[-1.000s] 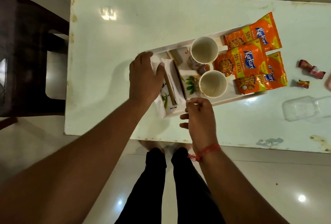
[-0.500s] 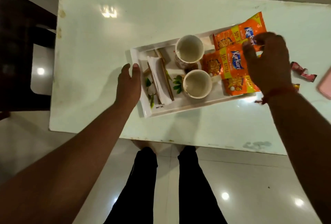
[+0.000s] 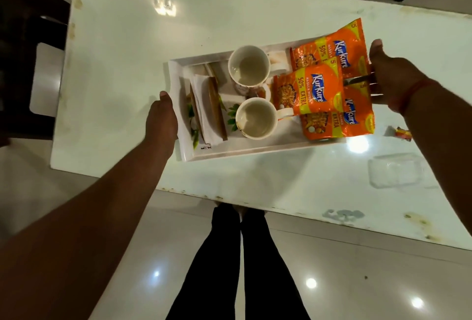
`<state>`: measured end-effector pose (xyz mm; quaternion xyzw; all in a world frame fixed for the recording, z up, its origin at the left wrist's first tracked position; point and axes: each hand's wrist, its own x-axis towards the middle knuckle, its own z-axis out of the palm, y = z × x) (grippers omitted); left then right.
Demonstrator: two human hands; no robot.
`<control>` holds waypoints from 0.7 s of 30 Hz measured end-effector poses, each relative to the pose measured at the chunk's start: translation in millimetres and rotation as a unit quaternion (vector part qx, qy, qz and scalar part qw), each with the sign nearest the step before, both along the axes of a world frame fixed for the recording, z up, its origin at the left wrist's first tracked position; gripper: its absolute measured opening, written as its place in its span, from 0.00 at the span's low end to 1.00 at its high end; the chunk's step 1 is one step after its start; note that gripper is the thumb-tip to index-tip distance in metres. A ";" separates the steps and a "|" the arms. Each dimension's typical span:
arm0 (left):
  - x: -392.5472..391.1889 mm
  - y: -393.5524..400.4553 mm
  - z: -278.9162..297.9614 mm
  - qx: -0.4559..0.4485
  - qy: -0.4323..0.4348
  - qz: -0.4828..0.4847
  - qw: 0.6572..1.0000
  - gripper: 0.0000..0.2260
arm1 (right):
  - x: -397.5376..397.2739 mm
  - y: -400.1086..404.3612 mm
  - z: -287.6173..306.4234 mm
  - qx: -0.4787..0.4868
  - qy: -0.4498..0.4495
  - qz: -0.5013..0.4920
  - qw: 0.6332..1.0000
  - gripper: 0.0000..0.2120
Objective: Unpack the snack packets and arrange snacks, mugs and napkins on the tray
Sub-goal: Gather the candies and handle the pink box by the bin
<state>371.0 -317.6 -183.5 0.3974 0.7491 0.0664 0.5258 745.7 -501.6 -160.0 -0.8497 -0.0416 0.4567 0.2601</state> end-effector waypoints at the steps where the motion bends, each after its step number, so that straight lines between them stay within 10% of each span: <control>1: -0.1 0.8 -1.2 -0.006 -0.002 0.007 1.000 0.25 | -0.5 1.5 -1.7 0.000 0.007 -0.013 1.000 0.34; 21: 17.9 53.7 10.4 -0.066 -0.059 -0.015 0.996 0.22 | -9.9 -19.7 -8.7 0.001 0.086 -0.105 0.991 0.39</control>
